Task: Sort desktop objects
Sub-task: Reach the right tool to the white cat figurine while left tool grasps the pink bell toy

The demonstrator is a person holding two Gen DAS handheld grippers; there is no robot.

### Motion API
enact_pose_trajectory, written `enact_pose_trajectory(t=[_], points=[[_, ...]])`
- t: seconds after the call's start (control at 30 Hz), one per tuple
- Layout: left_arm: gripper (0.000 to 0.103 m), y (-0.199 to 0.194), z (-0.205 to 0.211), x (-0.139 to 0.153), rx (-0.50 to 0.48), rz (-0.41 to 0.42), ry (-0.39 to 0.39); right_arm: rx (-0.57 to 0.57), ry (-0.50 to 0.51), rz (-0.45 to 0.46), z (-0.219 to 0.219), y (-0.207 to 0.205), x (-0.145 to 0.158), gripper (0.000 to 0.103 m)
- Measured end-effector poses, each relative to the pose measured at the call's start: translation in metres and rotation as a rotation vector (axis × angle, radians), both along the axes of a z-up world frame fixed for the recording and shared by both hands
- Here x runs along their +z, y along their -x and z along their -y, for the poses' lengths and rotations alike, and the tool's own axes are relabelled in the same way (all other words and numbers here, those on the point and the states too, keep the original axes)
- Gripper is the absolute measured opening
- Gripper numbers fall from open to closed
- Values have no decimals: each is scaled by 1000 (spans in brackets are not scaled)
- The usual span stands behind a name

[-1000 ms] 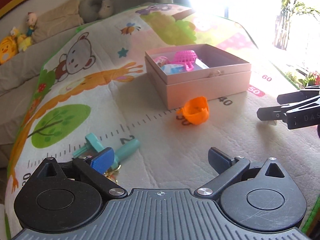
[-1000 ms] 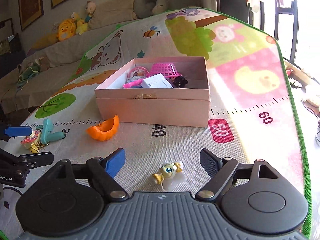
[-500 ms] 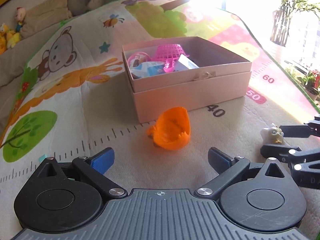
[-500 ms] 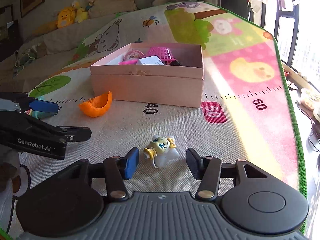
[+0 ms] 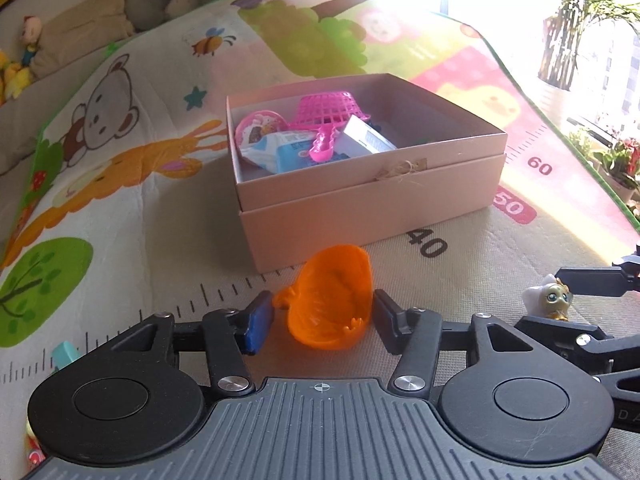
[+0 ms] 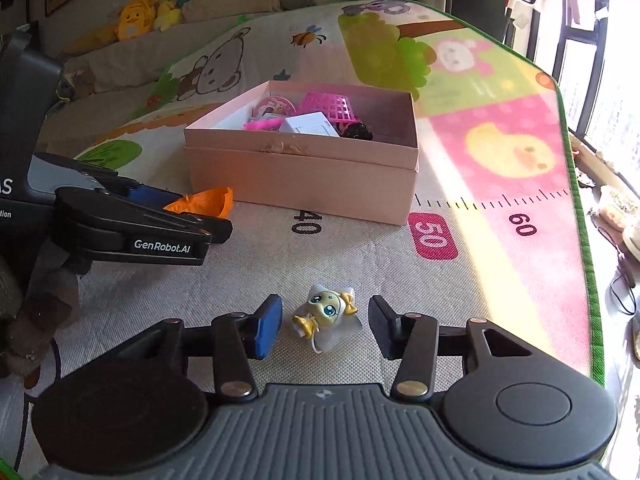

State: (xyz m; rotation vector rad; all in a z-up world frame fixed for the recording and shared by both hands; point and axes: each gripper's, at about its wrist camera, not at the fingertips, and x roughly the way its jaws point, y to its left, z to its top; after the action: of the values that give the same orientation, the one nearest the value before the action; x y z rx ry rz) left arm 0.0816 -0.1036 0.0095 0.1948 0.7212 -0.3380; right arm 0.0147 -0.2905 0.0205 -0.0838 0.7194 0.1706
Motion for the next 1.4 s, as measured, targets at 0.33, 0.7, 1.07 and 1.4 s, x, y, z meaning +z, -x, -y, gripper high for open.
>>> enact_pose_trajectory(t=[0.33,0.7,1.07,1.4], points=[[70,71,-48,-3,-5,4,26,62,-17,-14,-15,2,1,40],[96,78,-90,6,175,86,5,138,-16,-27,-49,-1,-3,42],[96,47,-142,1,427,31,17,82,-7,-18,-49,-4,-8,73],[92,45,-121,-2,295,-7,87,61,-11,-14,-48,-5,-11,85]])
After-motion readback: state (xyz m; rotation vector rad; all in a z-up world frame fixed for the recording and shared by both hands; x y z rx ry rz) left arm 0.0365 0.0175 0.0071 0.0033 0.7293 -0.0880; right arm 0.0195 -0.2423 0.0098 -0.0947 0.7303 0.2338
